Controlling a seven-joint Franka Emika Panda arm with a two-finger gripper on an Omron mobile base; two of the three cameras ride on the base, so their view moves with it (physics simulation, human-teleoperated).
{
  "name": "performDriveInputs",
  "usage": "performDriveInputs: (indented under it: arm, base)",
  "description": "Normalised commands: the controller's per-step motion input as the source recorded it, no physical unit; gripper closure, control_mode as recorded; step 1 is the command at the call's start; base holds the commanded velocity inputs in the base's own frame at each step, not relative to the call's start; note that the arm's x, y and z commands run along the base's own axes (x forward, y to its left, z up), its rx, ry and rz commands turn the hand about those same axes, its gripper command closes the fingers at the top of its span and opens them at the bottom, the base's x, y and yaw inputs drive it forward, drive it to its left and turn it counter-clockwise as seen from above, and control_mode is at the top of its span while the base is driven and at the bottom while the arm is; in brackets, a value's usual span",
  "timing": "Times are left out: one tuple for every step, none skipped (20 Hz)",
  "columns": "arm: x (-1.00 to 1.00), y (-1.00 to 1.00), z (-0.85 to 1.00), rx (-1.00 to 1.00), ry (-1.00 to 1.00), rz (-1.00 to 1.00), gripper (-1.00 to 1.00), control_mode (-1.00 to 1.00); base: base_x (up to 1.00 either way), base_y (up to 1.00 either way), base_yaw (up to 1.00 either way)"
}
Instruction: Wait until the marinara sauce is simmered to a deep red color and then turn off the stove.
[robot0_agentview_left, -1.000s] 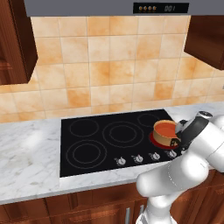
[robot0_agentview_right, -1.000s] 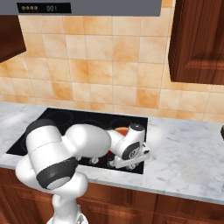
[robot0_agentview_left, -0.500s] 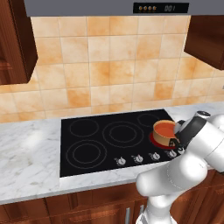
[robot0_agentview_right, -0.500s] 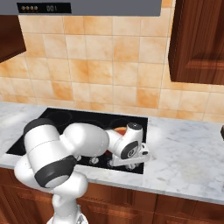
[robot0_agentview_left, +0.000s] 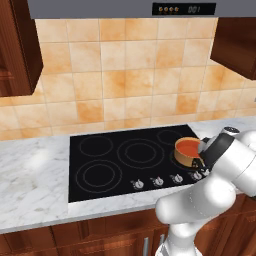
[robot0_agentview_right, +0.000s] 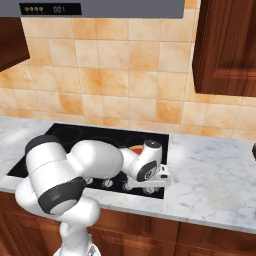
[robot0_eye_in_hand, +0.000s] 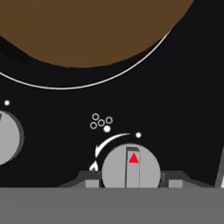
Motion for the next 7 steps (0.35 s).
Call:
performDriveInputs:
  arm:
    - [-0.01,0.00,0.00,0.00,0.00,-0.14,1.00,-1.00]
    - [0.00,0.00,0.00,0.00,0.00,-0.12,1.00,-1.00]
    - [0.00,0.00,0.00,0.00,0.00,-0.09,1.00,-1.00]
    - [0.00,0.00,0.00,0.00,0.00,-0.07,1.00,-1.00]
    - [0.00,0.00,0.00,0.00,0.00,-0.05,1.00,-1.00]
    - [0.00,0.00,0.00,0.00,0.00,-0.04,1.00,-1.00]
    - [0.00,0.00,0.00,0.00,0.00,-0.04,1.00,-1.00]
  base:
    - [0.00,0.00,0.00]
    - [0.00,0.00,0.00]
    - [0.00,0.00,0.00]
    - [0.00,0.00,0.00]
    - [0.00,0.00,0.00]
    - [0.00,0.00,0.00]
    - [0.00,0.00,0.00]
